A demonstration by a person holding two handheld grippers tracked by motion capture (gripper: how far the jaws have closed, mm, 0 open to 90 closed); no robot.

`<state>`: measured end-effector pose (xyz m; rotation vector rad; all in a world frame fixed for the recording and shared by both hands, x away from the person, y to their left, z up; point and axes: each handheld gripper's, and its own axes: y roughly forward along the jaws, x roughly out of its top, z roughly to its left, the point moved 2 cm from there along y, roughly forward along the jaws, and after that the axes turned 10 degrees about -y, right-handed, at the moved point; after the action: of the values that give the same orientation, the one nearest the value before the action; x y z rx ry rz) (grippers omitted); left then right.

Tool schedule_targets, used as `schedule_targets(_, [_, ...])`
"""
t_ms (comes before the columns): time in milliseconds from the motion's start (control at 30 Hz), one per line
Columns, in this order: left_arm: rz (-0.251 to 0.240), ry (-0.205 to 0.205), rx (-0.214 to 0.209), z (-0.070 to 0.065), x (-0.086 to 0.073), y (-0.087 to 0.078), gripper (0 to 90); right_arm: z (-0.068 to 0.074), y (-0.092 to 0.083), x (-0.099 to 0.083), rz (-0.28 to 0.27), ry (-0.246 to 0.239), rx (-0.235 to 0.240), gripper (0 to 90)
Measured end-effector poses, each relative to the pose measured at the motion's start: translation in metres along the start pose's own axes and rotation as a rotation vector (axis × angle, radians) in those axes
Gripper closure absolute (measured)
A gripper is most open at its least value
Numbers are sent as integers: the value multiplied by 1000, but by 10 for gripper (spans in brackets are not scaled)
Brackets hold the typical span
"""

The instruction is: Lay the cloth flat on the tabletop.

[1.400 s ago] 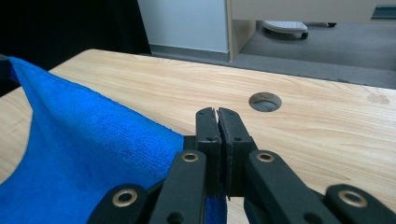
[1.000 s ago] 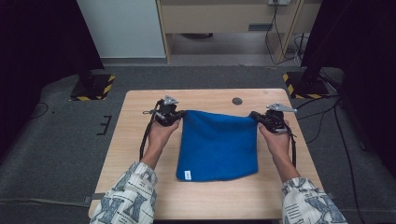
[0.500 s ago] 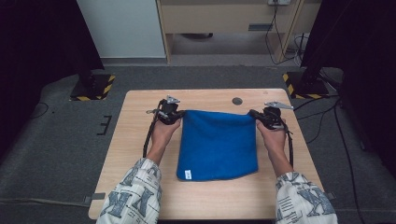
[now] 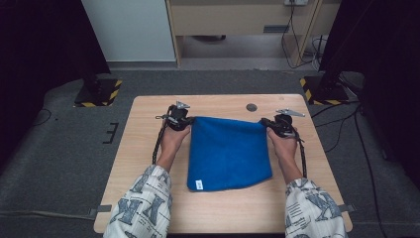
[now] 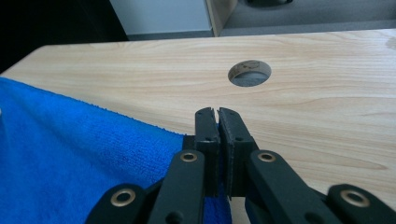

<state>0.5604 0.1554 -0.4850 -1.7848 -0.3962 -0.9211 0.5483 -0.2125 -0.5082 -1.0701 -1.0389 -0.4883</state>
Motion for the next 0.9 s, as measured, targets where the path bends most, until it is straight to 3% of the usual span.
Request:
schedule_targets(167, [10,16,22,8,4,3,898,5,9,8,-1,-2,-13,867])
schedule_targets(267, [3,-15,33,16,3,6,896,8,15,13,2,-12,-17,811])
schedule_targets(367, [4,-11,64,22,0,9,846,11,20,16,14,-15,-18,530])
schedule_targets(467, [-41,-9,91,25,3,5,702,11,15,17,24,-61,-69,327])
schedule_targets(500, [-53,1,101,25,4,3,672,11,13,17,36,-72,-70,299])
schedule_targets(567, [-59,-1,107,26,6,-1,657,10,6,18,11,-98,-97,286])
schedule_targets(633, [-17,4,93,22,3,-3,642,10,1,17,26,-100,-81,286])
schedule_targets(700, [-10,43,94,15,-2,-8,633,11,-6,10,53,-107,-38,300])
schedule_targets(800, [-5,45,49,5,-13,-18,614,16,-21,-5,73,-119,31,349])
schedule_targets(900, [-9,78,37,-8,-30,-31,607,22,-38,-20,101,-149,93,402])
